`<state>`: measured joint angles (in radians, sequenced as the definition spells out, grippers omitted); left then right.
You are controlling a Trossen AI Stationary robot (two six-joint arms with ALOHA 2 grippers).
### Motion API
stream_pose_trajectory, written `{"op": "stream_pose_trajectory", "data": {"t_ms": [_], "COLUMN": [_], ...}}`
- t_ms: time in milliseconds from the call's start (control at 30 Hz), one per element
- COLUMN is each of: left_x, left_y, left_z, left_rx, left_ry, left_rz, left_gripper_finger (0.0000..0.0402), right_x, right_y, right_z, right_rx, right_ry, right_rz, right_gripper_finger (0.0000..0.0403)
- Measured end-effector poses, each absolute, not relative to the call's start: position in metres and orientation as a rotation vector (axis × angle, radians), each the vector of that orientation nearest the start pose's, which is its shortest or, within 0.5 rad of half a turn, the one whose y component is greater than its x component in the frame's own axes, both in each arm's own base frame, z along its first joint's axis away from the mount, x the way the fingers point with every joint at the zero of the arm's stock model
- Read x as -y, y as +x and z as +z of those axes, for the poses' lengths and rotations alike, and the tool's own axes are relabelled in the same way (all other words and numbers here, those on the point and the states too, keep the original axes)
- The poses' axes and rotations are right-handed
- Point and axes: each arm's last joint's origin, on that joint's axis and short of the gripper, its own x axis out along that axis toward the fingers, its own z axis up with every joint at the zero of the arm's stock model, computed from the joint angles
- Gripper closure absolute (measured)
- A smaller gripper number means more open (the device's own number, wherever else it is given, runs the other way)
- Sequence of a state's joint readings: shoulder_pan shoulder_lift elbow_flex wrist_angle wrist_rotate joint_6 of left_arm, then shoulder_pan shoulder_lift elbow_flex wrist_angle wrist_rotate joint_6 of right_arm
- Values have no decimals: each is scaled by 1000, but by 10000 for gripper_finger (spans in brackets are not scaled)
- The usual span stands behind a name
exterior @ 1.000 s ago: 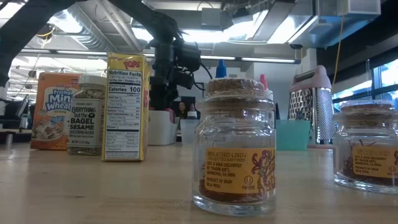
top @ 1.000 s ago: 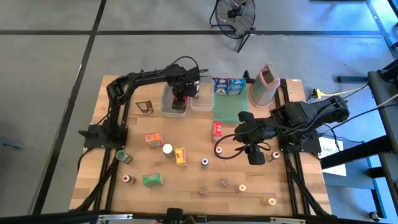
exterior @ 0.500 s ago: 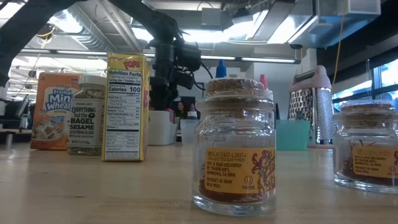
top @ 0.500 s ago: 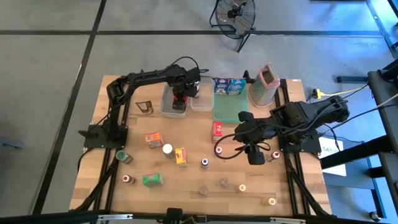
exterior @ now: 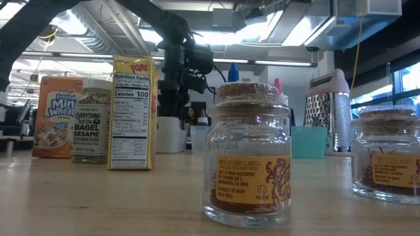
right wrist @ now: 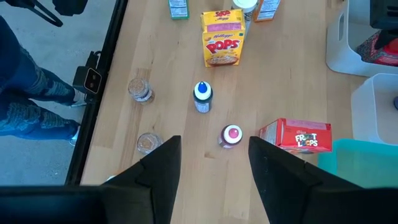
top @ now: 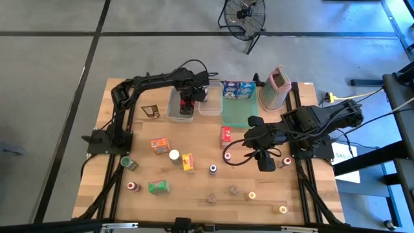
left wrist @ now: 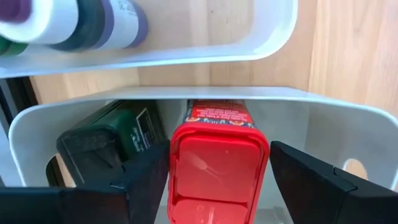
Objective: Pick & Place Kitchen Items
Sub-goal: Put the red seasoning can into the gray bin, then put the pink food coloring bottle into the transparent bin
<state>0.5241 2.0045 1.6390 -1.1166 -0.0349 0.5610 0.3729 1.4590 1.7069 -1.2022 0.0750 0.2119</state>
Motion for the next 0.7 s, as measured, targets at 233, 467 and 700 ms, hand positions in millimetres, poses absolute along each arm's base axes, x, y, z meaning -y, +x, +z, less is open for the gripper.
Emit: {"op": "stream_pose_trajectory", "data": {"t_ms": [233,467,700], "left_x": [-197,-197,-195], "left_y": [338,339,334], "left_z": [215,215,228], "left_rx": [-1498,-1495,-1479], "left_ry": [95,96,123], "left_rz": [37,38,43], "left_gripper_finger": [108,102,102], "right_x": [-96,-96,-96], "right_y": [252,252,252], "right_z": [405,405,405], "right_rx": [-954,-955,-954], "right_ry": [-17,-18,-23], "right_rz": [174,174,177], "right_gripper_finger": [212,212,212]}}
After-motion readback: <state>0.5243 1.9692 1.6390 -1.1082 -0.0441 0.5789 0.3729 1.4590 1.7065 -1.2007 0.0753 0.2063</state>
